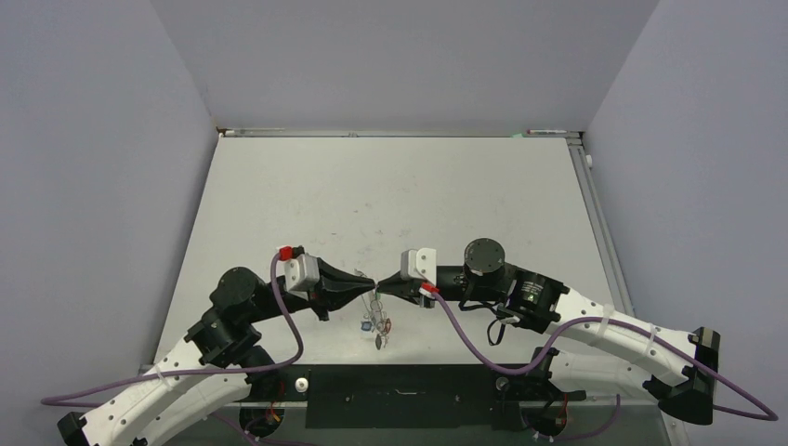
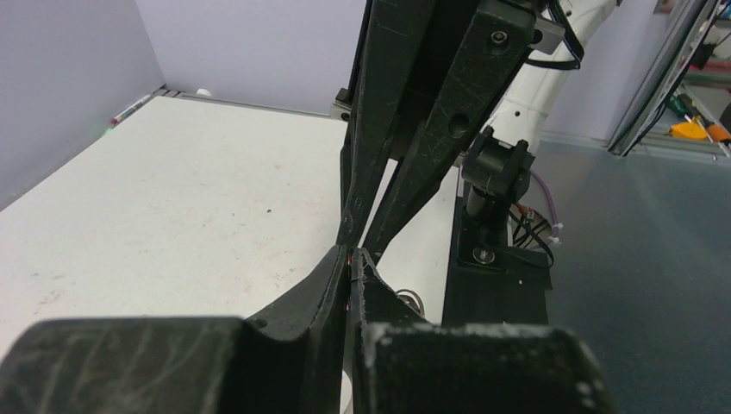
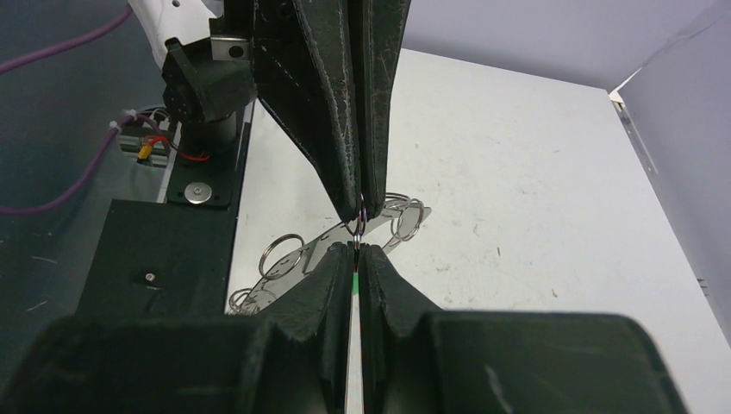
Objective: Put the keys on the keyring
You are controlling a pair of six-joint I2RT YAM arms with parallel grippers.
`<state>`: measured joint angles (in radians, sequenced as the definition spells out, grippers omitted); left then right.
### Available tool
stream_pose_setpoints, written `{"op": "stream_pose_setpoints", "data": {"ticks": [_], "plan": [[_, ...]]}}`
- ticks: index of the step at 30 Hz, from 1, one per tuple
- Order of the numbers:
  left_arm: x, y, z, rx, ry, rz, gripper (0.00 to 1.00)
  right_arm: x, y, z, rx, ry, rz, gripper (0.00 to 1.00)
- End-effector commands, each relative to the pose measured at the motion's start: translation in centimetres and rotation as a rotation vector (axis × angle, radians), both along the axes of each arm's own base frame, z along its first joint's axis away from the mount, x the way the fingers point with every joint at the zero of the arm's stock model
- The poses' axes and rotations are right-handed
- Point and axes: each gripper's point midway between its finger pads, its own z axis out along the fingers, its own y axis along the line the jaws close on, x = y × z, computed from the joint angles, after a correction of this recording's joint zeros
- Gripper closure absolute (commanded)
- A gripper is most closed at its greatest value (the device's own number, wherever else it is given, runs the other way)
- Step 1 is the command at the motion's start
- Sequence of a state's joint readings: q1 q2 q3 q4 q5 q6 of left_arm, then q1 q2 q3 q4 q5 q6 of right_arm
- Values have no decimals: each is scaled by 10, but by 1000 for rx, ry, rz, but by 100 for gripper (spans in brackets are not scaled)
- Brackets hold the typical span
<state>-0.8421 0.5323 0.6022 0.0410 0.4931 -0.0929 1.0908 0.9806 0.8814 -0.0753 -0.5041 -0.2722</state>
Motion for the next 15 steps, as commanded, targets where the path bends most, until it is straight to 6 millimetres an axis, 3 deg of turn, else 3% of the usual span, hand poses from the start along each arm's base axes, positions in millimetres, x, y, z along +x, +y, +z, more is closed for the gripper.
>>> {"op": "stream_pose_setpoints", "data": {"ticks": [1,15], "plan": [[-2,4,47,-215,-28,7,100,3,3,28,112,-42,-15,95],[12,15,69,-403,8,99,100,1,8,37,212,-21,-9,95]]}}
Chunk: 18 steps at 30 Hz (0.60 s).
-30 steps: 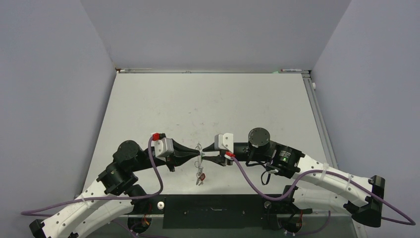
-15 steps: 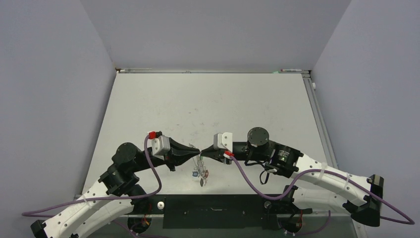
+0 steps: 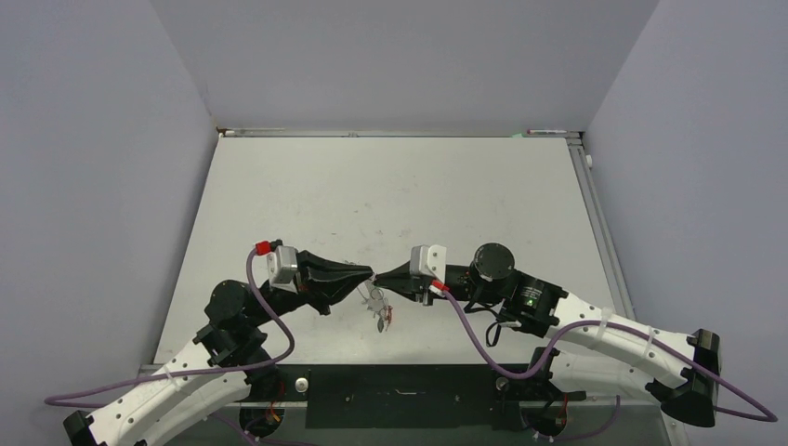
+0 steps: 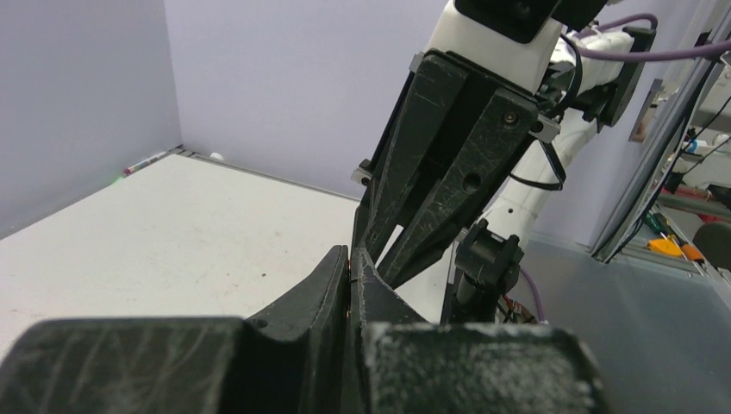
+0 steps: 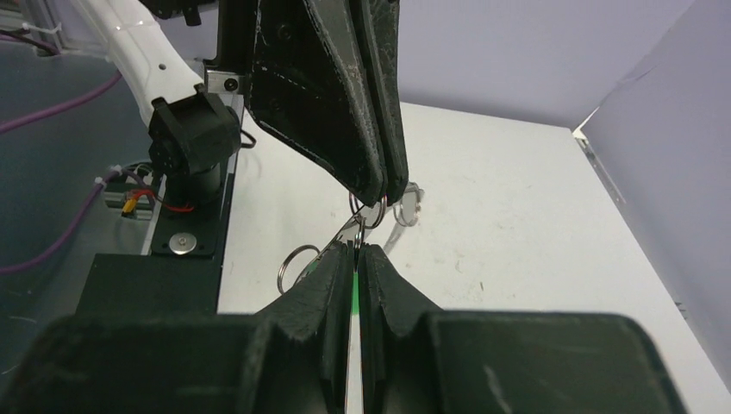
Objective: Put the keys on the keyring
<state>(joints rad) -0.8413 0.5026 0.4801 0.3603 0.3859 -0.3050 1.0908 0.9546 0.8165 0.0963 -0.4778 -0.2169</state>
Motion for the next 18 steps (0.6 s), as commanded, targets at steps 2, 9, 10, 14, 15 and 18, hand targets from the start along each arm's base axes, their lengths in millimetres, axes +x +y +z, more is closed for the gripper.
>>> {"op": "stream_pose_setpoints", "data": {"ticks": [2,9,10,14,15,18], "plan": [[5,13,43,-169,-56,63,100,-3,6,21,98,-17,16,95],[8,10,42,-172,-45,60,100,0,7,25,123,-25,-5,95],[8,9,42,-170,-42,58,100,1,7,26,126,-27,-8,95],[5,5,41,-160,-38,30,100,4,6,27,131,-36,-29,95],[5,5,41,-159,-39,29,100,3,6,27,132,-37,-28,95],[9,5,37,-148,-30,50,100,3,4,28,134,-43,-31,95]]}}
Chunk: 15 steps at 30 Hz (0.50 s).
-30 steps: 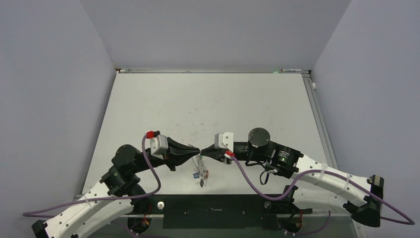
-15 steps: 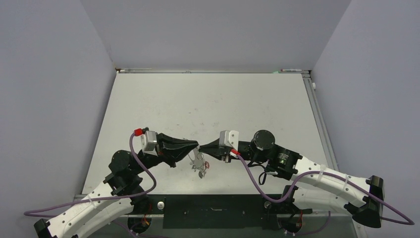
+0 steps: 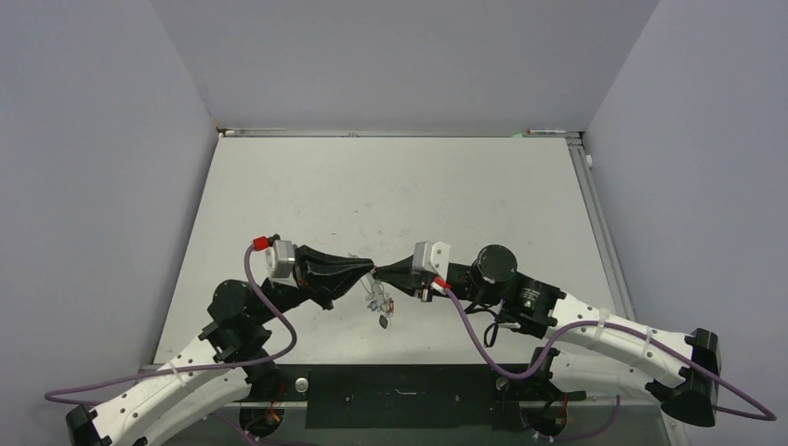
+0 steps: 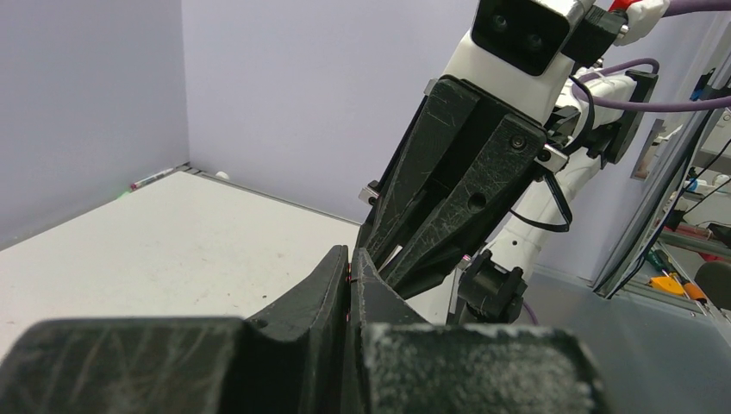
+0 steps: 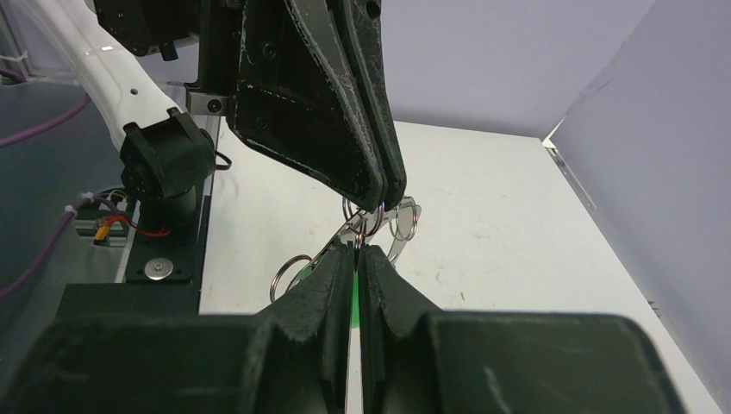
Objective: Put the keys on the keyring
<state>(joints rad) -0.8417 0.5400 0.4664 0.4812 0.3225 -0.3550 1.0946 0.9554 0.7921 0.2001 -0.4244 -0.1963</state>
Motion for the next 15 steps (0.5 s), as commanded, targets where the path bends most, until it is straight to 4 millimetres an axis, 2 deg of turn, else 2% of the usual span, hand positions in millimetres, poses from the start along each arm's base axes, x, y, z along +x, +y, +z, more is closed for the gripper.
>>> {"op": "stream_pose_setpoints", "data": {"ticks": [1,8,15], "plan": [[-2,5,22,-62,-45,9,100,-6,1,17,63,-32,12,95],[4,6,18,-60,-24,39,100,-3,-7,29,99,-57,-20,95],[22,5,8,-46,23,111,100,0,2,28,90,-49,-24,95]]}}
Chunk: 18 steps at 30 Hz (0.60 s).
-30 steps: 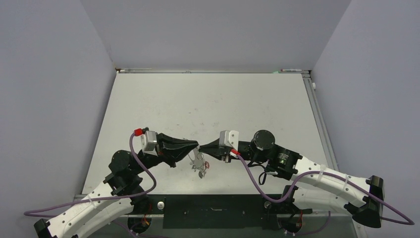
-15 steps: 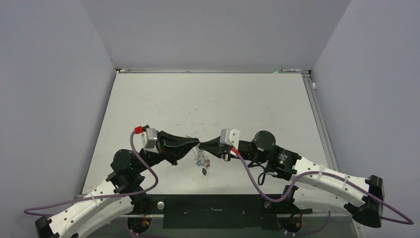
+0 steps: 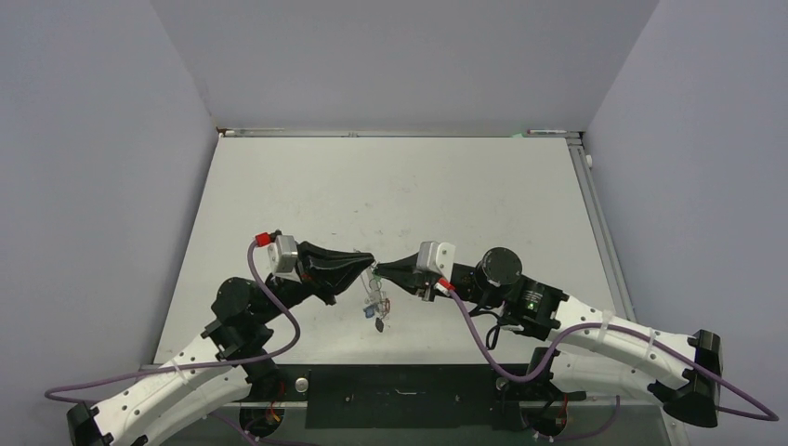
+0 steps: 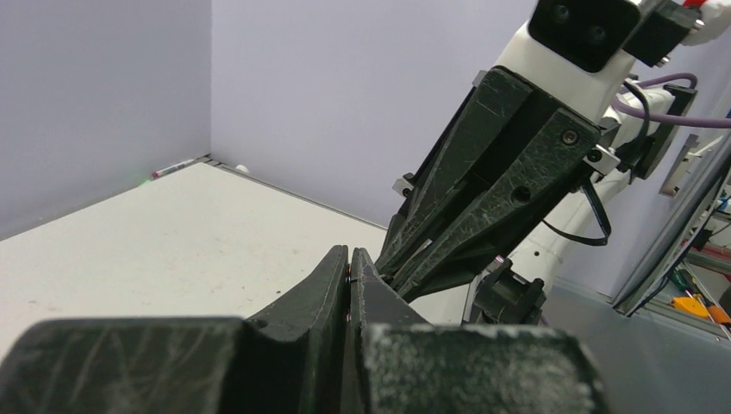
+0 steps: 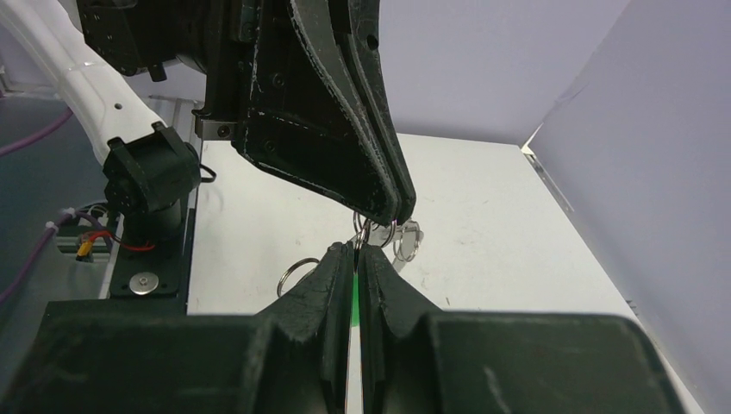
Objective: Put the keys on the keyring
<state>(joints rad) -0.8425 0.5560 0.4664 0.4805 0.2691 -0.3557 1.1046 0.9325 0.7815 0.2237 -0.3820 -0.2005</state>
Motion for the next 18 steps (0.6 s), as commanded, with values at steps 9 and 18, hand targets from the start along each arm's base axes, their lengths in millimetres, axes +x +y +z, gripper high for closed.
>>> {"op": "stream_pose_setpoints", "data": {"ticks": [9,18], "plan": [[12,3,9,-40,-4,62,100,7,9,11,16,-33,-37,95],[4,1,7,-14,-2,24,100,17,6,0,-39,-36,-94,95]]}}
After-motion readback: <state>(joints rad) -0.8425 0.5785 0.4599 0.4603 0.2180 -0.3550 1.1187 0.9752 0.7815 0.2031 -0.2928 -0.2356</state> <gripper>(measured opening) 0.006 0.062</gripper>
